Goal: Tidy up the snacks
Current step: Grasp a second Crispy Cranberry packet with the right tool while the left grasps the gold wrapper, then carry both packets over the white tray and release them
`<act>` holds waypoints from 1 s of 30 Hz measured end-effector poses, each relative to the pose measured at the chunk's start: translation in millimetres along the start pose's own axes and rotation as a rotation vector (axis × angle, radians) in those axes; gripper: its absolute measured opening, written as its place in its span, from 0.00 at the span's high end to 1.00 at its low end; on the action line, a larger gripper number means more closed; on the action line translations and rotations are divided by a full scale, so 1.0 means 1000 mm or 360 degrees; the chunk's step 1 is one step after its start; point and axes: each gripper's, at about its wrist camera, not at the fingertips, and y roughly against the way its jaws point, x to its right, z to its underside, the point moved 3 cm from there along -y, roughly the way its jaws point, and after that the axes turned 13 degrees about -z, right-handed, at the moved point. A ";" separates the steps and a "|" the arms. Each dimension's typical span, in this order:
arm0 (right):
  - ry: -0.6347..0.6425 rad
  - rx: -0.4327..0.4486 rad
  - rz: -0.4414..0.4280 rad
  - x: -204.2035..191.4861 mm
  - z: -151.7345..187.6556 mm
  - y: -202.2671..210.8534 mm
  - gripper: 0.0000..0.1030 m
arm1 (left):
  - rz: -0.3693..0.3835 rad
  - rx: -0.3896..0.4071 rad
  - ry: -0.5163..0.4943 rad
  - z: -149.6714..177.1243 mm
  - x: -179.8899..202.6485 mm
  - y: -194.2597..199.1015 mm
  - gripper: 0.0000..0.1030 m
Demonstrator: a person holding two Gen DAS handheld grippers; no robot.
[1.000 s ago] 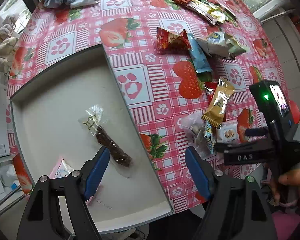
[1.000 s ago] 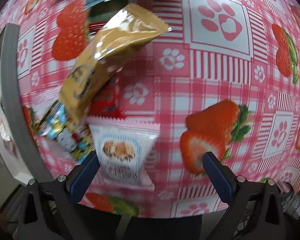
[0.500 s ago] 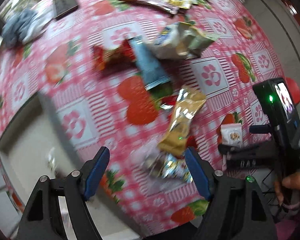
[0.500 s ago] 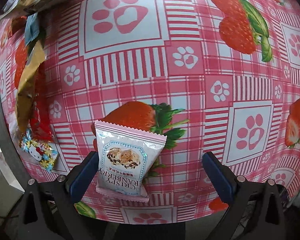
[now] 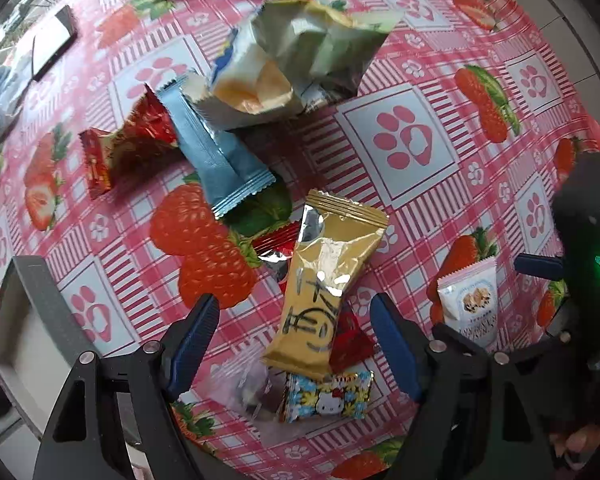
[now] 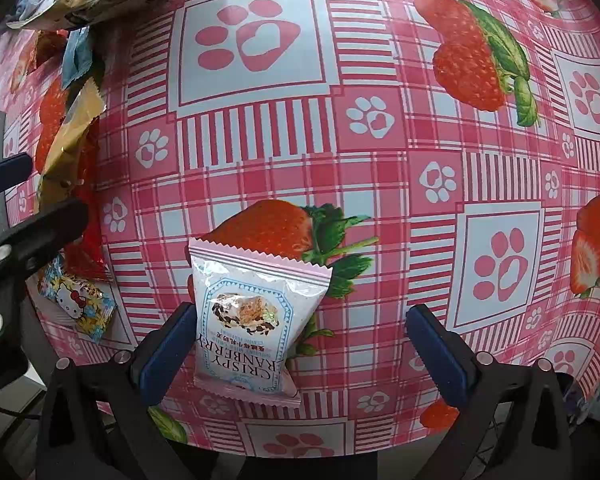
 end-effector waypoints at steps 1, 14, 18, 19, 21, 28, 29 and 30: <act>-0.0002 -0.0007 -0.0004 -0.002 -0.004 0.004 0.00 | -0.0004 -0.0014 0.0003 -0.002 0.001 -0.003 0.22; 0.0072 0.0026 -0.0039 -0.017 -0.008 0.023 0.62 | 0.0156 -0.0013 0.0188 0.007 -0.018 -0.002 0.73; -0.0057 0.0052 -0.0234 -0.009 -0.005 0.033 0.62 | 0.0189 0.0052 0.0234 0.027 -0.038 0.017 0.73; -0.0077 0.0061 -0.0265 -0.007 -0.005 0.037 0.62 | 0.0195 0.0065 0.0244 0.030 -0.041 0.020 0.73; -0.0101 0.0078 -0.0304 -0.006 -0.003 0.044 0.62 | 0.0220 0.0089 0.0281 0.036 -0.045 0.030 0.73; -0.0057 0.0095 -0.0328 -0.019 -0.003 0.069 0.62 | 0.0237 0.0129 0.0386 0.064 -0.082 0.051 0.73; -0.0033 0.0098 -0.0322 -0.024 -0.004 0.073 0.61 | 0.0233 0.0134 0.0403 0.069 -0.087 0.052 0.73; -0.0025 0.0102 -0.0337 -0.029 -0.013 0.078 0.61 | 0.0229 0.0137 0.0422 0.070 -0.085 0.050 0.73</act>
